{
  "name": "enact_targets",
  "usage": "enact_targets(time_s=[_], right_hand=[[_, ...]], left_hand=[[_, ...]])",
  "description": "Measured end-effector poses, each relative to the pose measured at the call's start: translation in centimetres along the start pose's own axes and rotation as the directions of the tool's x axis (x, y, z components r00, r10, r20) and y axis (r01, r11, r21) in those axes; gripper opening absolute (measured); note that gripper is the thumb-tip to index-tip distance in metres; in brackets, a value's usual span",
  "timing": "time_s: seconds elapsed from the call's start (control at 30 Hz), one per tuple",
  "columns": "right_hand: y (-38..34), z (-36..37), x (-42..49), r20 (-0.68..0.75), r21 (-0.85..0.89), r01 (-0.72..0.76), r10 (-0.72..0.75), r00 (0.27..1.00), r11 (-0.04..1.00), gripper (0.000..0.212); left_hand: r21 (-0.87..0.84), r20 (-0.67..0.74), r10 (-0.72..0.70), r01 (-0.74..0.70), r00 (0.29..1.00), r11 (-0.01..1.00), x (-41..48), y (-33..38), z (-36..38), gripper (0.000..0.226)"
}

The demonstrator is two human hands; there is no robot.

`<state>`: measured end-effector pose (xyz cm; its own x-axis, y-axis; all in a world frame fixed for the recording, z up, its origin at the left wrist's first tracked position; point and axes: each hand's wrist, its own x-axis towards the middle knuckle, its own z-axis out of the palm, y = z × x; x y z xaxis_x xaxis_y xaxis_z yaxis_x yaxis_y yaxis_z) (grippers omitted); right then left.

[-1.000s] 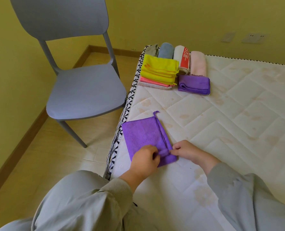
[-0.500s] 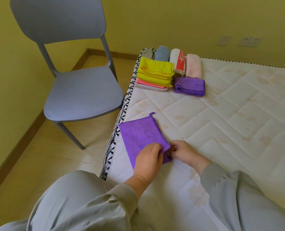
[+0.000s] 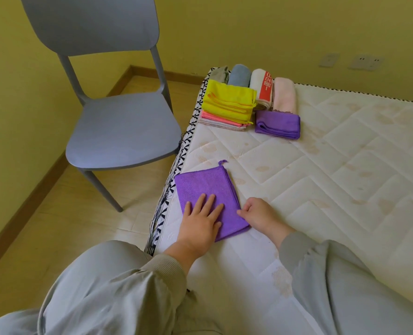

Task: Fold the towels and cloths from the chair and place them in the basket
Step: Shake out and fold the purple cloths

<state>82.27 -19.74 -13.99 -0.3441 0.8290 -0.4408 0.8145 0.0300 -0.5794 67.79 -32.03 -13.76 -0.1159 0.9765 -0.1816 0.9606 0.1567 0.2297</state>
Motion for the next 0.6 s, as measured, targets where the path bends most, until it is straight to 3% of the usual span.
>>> enact_targets(time_s=[0.1,0.17,0.2,0.27,0.33,0.37,0.47,0.6], right_hand=[[-1.8,-0.6,0.6,0.041,-0.252,-0.026,0.037,0.998,0.967,0.017],[-2.8,-1.5,1.2,0.161,-0.326,-0.057,0.115,0.980,0.944,0.023],[-3.2,-1.9,1.6,0.227,-0.315,-0.080,0.157,0.961,0.946,0.027],[-3.7,-2.7,2.5,0.305,-0.191,-0.157,0.210,0.929,0.969,0.026],[-4.3,-3.4,3.4,0.281,0.017,-0.219,0.206,0.937,0.976,0.023],[-4.7,-3.6,3.8,0.263,0.118,-0.231,0.194,0.945,0.966,0.023],[-6.2,-4.0,4.3,0.348,0.304,-0.312,0.200,0.916,0.900,0.021],[-7.1,-3.6,4.7,0.472,0.324,-0.448,0.268,0.840,0.833,0.017]], left_hand=[[-0.167,-0.151,-0.162,0.136,0.975,0.976,0.3,-1.7,-0.6,0.051],[-0.385,-0.262,-0.374,0.259,0.890,0.886,0.4,-3.0,-1.4,0.047],[-0.494,-0.239,-0.474,0.314,0.847,0.811,0.3,-3.5,-1.9,0.044],[-0.711,-0.046,-0.620,0.410,0.783,0.571,0.2,-4.2,-2.7,0.036],[-0.862,0.178,-0.665,0.441,0.725,0.250,0.5,-4.4,-3.5,0.026],[-0.887,0.246,-0.670,0.442,0.701,0.136,0.7,-4.7,-3.6,0.023],[-0.903,0.358,-0.640,0.427,0.680,-0.051,0.8,-5.0,-3.5,0.017],[-0.869,0.494,-0.522,0.422,0.695,-0.260,1.0,-4.4,-4.2,0.010]])
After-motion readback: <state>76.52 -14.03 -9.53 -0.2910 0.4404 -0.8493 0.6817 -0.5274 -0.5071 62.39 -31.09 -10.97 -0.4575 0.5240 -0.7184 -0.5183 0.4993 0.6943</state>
